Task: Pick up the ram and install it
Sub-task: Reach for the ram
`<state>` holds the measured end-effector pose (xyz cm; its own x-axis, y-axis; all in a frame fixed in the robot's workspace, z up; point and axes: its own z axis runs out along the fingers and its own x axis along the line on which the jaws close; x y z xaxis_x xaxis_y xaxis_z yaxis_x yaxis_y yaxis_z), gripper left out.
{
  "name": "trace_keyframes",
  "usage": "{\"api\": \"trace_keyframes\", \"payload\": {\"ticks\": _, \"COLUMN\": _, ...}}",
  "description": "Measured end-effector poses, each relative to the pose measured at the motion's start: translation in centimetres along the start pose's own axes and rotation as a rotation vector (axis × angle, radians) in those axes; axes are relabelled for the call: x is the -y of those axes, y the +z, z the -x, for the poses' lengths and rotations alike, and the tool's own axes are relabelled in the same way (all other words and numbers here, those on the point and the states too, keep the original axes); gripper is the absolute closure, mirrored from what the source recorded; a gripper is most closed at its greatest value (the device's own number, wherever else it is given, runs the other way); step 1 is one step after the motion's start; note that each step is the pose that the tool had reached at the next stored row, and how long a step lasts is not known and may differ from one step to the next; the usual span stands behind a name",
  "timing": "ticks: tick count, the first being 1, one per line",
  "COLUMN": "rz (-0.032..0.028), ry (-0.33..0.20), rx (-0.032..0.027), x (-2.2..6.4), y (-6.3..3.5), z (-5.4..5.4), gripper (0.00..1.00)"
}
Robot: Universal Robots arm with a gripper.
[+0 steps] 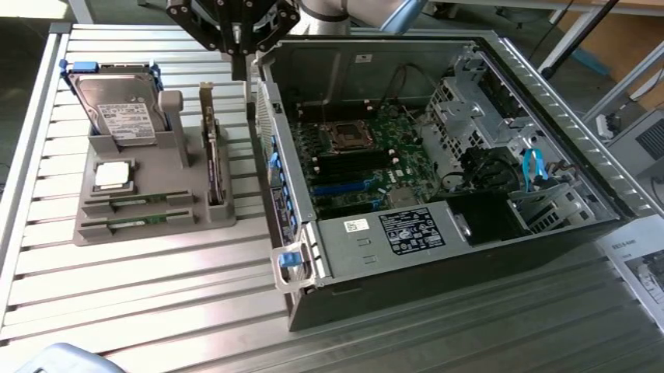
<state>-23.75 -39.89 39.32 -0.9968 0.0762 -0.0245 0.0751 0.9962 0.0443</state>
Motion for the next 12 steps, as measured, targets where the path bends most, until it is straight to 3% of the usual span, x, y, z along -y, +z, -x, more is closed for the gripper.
{"api": "trace_keyframes", "payload": {"ticks": 12, "rz": 0.0000, "ry": 0.000, "rx": 0.0000, "x": 0.19, "y": -0.06, "z": -2.6, "gripper": 0.90}}
